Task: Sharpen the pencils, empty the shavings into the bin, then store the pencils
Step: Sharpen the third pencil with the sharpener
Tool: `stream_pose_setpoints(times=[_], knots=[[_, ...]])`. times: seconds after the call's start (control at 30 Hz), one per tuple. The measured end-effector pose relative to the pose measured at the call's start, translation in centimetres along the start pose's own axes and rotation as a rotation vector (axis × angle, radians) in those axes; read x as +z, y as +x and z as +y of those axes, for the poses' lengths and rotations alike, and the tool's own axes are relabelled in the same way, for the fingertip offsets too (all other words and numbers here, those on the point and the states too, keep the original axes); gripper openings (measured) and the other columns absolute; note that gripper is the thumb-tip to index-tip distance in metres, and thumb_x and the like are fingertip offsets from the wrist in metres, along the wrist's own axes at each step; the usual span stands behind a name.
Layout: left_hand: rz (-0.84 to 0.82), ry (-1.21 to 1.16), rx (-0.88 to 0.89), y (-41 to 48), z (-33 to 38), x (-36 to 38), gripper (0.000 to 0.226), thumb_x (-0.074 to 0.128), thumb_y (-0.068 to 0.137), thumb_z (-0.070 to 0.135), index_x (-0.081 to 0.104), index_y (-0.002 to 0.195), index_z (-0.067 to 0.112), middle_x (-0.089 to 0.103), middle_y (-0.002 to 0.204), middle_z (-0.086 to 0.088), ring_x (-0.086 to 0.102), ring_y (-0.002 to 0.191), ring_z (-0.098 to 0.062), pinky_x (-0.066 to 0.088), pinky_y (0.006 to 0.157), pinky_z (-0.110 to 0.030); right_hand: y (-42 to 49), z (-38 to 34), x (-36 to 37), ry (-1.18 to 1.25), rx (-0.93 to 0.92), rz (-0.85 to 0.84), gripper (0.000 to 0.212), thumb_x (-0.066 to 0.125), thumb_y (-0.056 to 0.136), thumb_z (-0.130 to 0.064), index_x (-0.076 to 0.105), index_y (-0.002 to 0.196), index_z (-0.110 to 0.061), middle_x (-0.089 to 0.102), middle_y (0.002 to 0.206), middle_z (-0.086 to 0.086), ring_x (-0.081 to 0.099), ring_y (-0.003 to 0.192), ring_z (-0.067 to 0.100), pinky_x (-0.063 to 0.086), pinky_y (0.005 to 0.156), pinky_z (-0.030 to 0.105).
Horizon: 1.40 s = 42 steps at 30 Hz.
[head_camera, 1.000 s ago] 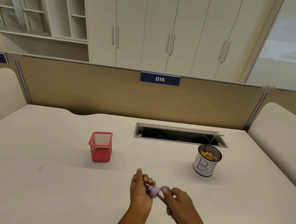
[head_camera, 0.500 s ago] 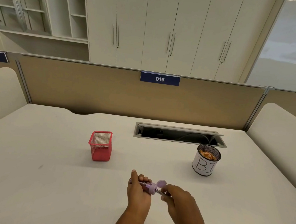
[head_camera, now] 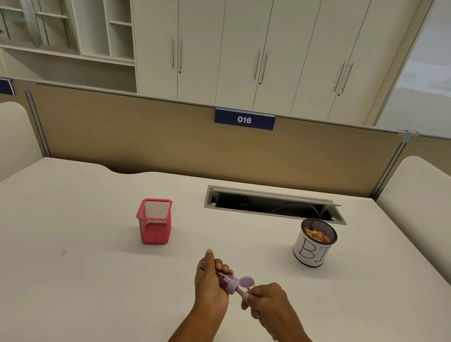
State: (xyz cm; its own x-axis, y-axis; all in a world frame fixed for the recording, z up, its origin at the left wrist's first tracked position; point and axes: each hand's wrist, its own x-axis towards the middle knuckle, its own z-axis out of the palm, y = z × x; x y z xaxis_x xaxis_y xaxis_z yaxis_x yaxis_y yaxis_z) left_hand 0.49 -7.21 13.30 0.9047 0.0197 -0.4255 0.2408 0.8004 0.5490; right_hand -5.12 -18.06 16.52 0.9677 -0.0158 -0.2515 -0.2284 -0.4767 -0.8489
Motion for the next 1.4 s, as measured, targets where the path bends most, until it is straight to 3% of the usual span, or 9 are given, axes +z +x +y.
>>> stream_pose_setpoints(times=[0.17, 0.3, 0.5, 0.8, 0.97, 1.07, 1.13, 1.27, 1.4], knots=[[-0.089, -0.038, -0.023, -0.7, 0.7, 0.7, 0.039, 0.040, 0.099, 0.025, 0.035, 0.062, 0.012, 0.040, 0.035, 0.004, 0.041, 0.030, -0.006, 0.042, 0.040, -0.013, -0.3, -0.5, -0.9, 0.580, 0.457, -0.290, 0.034, 0.040, 0.093, -0.014, 0.053, 0.062, -0.010, 0.031, 0.041, -0.005, 0.020, 0.029, 0.004, 0.015, 0.029, 0.011], [-0.088, -0.051, -0.047, -0.6, 0.7, 0.5, 0.038, 0.041, 0.098, 0.025, 0.036, 0.063, 0.012, 0.041, 0.035, 0.004, 0.042, 0.031, -0.006, 0.042, 0.041, -0.015, 0.2, -0.3, -1.0, 0.811, 0.555, -0.380, 0.036, 0.039, 0.095, -0.014, 0.054, 0.064, -0.005, 0.031, 0.041, -0.003, 0.021, 0.026, 0.004, 0.014, 0.025, 0.009], [0.016, -0.125, 0.004, 1.3, 1.5, -1.5, 0.040, 0.039, 0.098, 0.030, 0.034, 0.062, 0.014, 0.043, 0.035, 0.007, 0.046, 0.032, -0.005, 0.038, 0.058, -0.023, -1.0, 0.4, -1.5, 0.437, 0.329, -0.310, 0.033, 0.038, 0.095, -0.017, 0.058, 0.070, -0.009, 0.038, 0.042, -0.005, 0.021, 0.034, 0.005, 0.016, 0.034, 0.014], [0.072, -0.265, -0.026, 0.3, 1.2, -3.5, 0.035, 0.039, 0.099, 0.027, 0.039, 0.066, 0.015, 0.051, 0.037, 0.005, 0.053, 0.033, -0.008, 0.039, 0.068, -0.026, -1.8, 0.9, -1.3, 0.327, 0.096, -0.144, 0.026, 0.048, 0.094, -0.013, 0.067, 0.075, -0.012, 0.047, 0.044, -0.006, 0.033, 0.034, 0.006, 0.022, 0.038, 0.015], [0.160, -0.351, -0.080, -0.3, 1.1, -4.0, 0.028, 0.038, 0.099, 0.019, 0.040, 0.072, 0.012, 0.052, 0.062, -0.006, 0.058, 0.062, -0.020, 0.044, 0.070, -0.030, -2.2, 1.3, -0.9, 0.188, -0.059, 0.056, 0.020, 0.051, 0.083, -0.017, 0.069, 0.081, -0.023, 0.056, 0.055, -0.008, 0.046, 0.048, 0.006, 0.035, 0.046, 0.008], [0.173, -0.370, -0.104, -0.2, 0.9, -4.1, 0.025, 0.035, 0.099, 0.017, 0.041, 0.075, 0.011, 0.045, 0.074, -0.007, 0.065, 0.050, -0.023, 0.044, 0.081, -0.033, -2.3, 1.9, -0.8, 0.022, -0.133, 0.159, 0.025, 0.050, 0.087, -0.008, 0.063, 0.084, -0.030, 0.063, 0.075, -0.007, 0.051, 0.063, 0.010, 0.041, 0.057, 0.009], [0.174, -0.380, -0.112, -0.5, 0.8, -4.1, 0.024, 0.035, 0.099, 0.016, 0.040, 0.076, 0.011, 0.046, 0.075, -0.007, 0.063, 0.060, -0.025, 0.044, 0.087, -0.033, -2.5, 2.0, -0.8, -0.057, -0.185, 0.197, 0.028, 0.051, 0.089, -0.006, 0.057, 0.091, -0.033, 0.062, 0.086, -0.006, 0.055, 0.071, 0.006, 0.042, 0.061, 0.009], [0.158, -0.382, -0.113, -0.8, 0.7, -4.0, 0.022, 0.036, 0.100, 0.014, 0.044, 0.079, 0.010, 0.049, 0.079, -0.008, 0.068, 0.053, -0.025, 0.056, 0.070, -0.033, -2.5, 2.6, -0.5, -0.103, -0.289, 0.220, 0.031, 0.053, 0.087, -0.018, 0.049, 0.087, -0.049, 0.059, 0.084, -0.006, 0.055, 0.086, 0.007, 0.042, 0.060, 0.011], [0.120, -0.338, -0.103, -1.2, 0.5, -4.1, 0.021, 0.039, 0.097, 0.004, 0.047, 0.078, 0.008, 0.051, 0.081, -0.009, 0.068, 0.049, -0.019, 0.056, 0.047, -0.028, -2.4, 3.0, -0.3, -0.155, -0.310, 0.214, 0.032, 0.055, 0.085, -0.026, 0.045, 0.088, -0.056, 0.056, 0.081, -0.013, 0.061, 0.066, 0.012, 0.039, 0.056, 0.009]])
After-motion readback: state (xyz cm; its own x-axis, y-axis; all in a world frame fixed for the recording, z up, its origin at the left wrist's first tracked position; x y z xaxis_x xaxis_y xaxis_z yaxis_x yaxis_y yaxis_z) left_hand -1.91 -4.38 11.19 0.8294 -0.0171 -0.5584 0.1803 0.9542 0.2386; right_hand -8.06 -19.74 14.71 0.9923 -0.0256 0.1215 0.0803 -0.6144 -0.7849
